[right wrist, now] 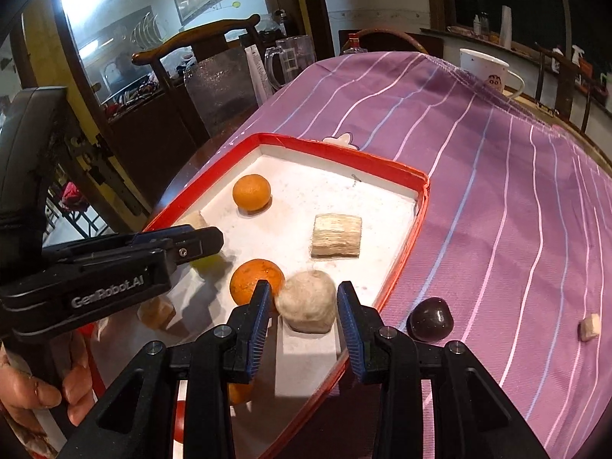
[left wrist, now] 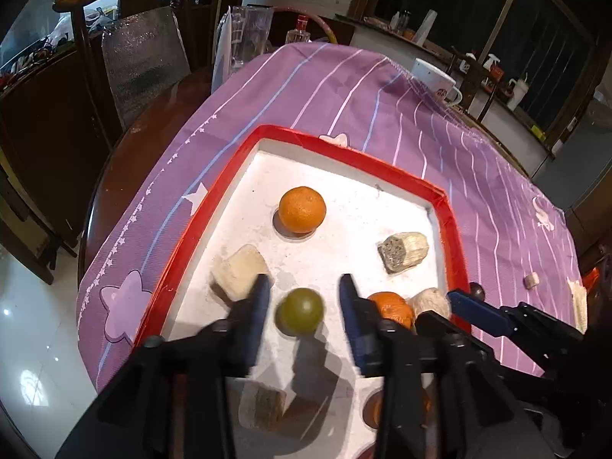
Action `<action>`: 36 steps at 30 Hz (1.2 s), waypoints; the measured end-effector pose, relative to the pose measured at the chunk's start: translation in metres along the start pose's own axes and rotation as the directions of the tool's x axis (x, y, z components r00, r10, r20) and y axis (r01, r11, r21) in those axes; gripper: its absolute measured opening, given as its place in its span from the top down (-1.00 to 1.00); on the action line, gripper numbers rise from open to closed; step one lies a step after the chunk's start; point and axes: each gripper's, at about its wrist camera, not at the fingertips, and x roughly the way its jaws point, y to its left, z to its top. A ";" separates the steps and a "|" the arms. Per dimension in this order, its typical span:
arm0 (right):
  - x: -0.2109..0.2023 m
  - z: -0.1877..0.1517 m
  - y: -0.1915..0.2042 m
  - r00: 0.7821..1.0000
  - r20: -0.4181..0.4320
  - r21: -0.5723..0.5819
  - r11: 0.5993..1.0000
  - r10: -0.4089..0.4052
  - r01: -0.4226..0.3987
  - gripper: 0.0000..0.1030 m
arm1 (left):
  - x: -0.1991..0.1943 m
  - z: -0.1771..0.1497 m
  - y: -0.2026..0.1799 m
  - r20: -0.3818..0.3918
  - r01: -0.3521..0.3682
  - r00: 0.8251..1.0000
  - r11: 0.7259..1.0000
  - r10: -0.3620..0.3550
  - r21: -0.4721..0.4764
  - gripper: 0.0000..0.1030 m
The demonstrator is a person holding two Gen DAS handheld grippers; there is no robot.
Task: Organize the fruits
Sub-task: 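Carry the grape and block into the tray and open both tools, then withdraw both tools toward the dark plum and small white block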
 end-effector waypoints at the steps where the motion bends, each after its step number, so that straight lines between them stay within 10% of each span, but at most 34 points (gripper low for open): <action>1: 0.000 0.000 0.000 1.000 0.000 0.000 1.000 -0.003 0.003 0.21 | -0.003 0.000 0.000 0.009 -0.008 1.000 1.000 0.008 0.001 0.03; 20: -0.112 -0.052 -0.036 0.980 0.164 0.167 0.982 -0.116 0.088 0.05 | -0.105 -0.070 -0.056 0.252 -0.150 0.959 0.987 0.132 0.053 -0.63; 36: -0.184 -0.125 -0.100 0.950 0.224 0.401 0.909 -0.215 0.111 -0.08 | -0.126 -0.118 -0.143 0.292 -0.223 0.945 0.946 0.149 0.237 -0.65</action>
